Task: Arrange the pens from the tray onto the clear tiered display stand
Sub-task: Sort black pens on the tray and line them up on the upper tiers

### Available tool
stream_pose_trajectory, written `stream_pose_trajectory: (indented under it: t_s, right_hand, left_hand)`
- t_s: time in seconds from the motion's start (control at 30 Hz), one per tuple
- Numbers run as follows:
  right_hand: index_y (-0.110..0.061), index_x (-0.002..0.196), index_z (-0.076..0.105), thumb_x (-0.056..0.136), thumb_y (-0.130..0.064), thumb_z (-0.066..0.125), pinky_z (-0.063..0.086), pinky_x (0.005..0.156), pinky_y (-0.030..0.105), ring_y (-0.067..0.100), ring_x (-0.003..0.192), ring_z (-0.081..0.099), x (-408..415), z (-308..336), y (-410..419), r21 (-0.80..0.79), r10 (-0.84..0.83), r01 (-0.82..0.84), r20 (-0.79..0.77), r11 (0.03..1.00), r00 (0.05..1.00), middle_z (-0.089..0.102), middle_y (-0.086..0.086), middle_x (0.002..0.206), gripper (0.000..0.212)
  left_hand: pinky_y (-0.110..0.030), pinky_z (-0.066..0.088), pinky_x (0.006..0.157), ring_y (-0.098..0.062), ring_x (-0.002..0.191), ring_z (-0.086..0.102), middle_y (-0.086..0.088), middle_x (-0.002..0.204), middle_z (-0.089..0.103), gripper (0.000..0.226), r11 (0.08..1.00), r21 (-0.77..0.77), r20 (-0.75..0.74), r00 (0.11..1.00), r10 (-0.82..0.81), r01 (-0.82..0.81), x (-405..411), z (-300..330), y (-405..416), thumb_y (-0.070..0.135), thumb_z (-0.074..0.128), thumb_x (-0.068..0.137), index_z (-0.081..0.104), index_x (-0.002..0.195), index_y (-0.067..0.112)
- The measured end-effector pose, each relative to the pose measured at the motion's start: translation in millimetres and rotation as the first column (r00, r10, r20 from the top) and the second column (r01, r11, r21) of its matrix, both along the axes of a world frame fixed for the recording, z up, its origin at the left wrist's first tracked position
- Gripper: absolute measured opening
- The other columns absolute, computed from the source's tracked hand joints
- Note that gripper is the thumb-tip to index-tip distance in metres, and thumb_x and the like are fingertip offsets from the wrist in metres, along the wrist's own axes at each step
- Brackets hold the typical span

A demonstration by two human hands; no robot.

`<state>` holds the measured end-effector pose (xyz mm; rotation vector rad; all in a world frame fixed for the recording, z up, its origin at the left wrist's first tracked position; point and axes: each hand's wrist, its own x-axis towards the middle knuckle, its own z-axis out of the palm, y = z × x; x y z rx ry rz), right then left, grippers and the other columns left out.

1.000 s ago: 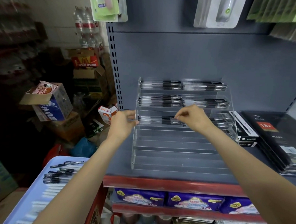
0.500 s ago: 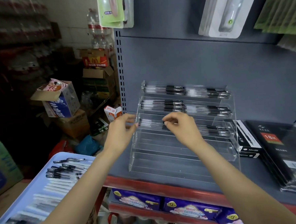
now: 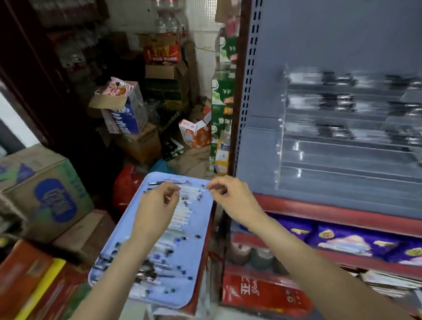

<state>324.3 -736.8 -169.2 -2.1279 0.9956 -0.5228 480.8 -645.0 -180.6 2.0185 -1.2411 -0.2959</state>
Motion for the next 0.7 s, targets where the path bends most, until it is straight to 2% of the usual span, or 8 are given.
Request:
stream_pose_trajectory:
  t_s: [0.07,0.13,0.2,0.27,0.37,0.47,0.53,0.7]
  right_hand:
    - [-0.01,0.113,0.064,0.095,-0.011,0.05,0.04,0.084,0.014,0.014,0.103,0.059,25,-20,20,0.058,0.036,-0.033,-0.045,0.998,0.998,0.063,0.005,0.12,0.023]
    - [-0.009,0.123,0.057,0.097,-0.011,0.048,0.039,0.098,0.02,0.019,0.117,0.053,45,-41,37,0.133,0.089,-0.072,-0.125,0.989,0.988,0.056,0.007,0.131,0.028]
    - [-0.011,0.132,0.05,0.098,-0.012,0.047,0.034,0.108,0.027,0.021,0.128,0.046,60,-65,50,0.185,0.131,-0.092,-0.211,0.978,0.969,0.047,0.007,0.141,0.034]
    - [-0.012,0.135,0.046,0.098,-0.014,0.047,0.033,0.109,0.032,0.022,0.131,0.042,72,-86,59,0.197,0.152,-0.1,-0.272,0.975,0.95,0.043,0.008,0.143,0.037]
    - [-0.012,0.135,0.046,0.098,-0.016,0.048,0.037,0.107,0.036,0.025,0.128,0.046,85,-109,70,0.174,0.161,-0.111,-0.308,0.978,0.938,0.047,0.011,0.138,0.038]
    - [-0.014,0.131,0.05,0.096,-0.016,0.051,0.043,0.099,0.04,0.026,0.118,0.049,99,-127,79,0.125,0.186,-0.151,-0.364,0.981,0.913,0.05,0.013,0.128,0.035]
    - [-0.013,0.125,0.054,0.096,-0.016,0.051,0.047,0.09,0.042,0.027,0.109,0.051,107,-137,82,0.09,0.191,-0.169,-0.417,0.982,0.889,0.051,0.013,0.122,0.03]
    - [-0.008,0.111,0.054,0.094,-0.006,0.05,0.051,0.076,0.047,0.033,0.089,0.056,119,-147,84,0.039,0.149,-0.15,-0.498,0.988,0.854,0.049,0.014,0.114,0.018]
  left_hand:
    - [-0.025,0.038,0.068,-0.022,0.081,0.059,-0.01,0.093,0.068,0.018,0.999,0.051,-0.021,1.0,0.002,-0.001,30,-20,24,0.012,0.054,0.092,0.065,0.105,0.008]
    - [-0.025,0.038,0.072,-0.022,0.084,0.057,-0.012,0.099,0.067,0.02,0.993,0.115,-0.042,0.999,0.0,0.005,55,-41,46,0.009,0.052,0.093,0.065,0.107,0.006]
    - [-0.032,0.045,0.078,-0.029,0.093,0.061,-0.013,0.105,0.067,0.021,0.981,0.192,-0.046,0.999,-0.013,0.022,75,-65,63,0.008,0.05,0.093,0.064,0.108,0.008]
    - [-0.039,0.048,0.084,-0.034,0.098,0.062,-0.012,0.114,0.064,0.027,0.953,0.296,-0.031,0.998,-0.056,0.062,90,-87,75,0.007,0.047,0.094,0.061,0.116,0.01]
    - [-0.046,0.047,0.09,-0.034,0.108,0.058,-0.012,0.132,0.055,0.036,0.892,0.431,0.025,0.986,-0.166,0.139,103,-117,87,0.009,0.042,0.096,0.05,0.131,0.012]
    - [-0.04,0.034,0.109,-0.024,0.138,0.032,-0.006,0.152,0.03,0.042,0.821,0.53,0.091,0.948,-0.304,0.213,110,-133,94,0.014,0.037,0.099,0.038,0.141,0.011]
    - [-0.038,0.029,0.113,-0.022,0.142,0.025,-0.005,0.154,0.023,0.043,0.807,0.539,0.114,0.928,-0.356,0.243,113,-139,95,0.014,0.037,0.099,0.036,0.142,0.01]
    - [-0.032,0.027,0.114,-0.02,0.141,0.027,-0.002,0.153,0.026,0.041,0.844,0.484,0.135,0.934,-0.332,0.23,116,-142,98,0.013,0.038,0.098,0.041,0.139,0.01]
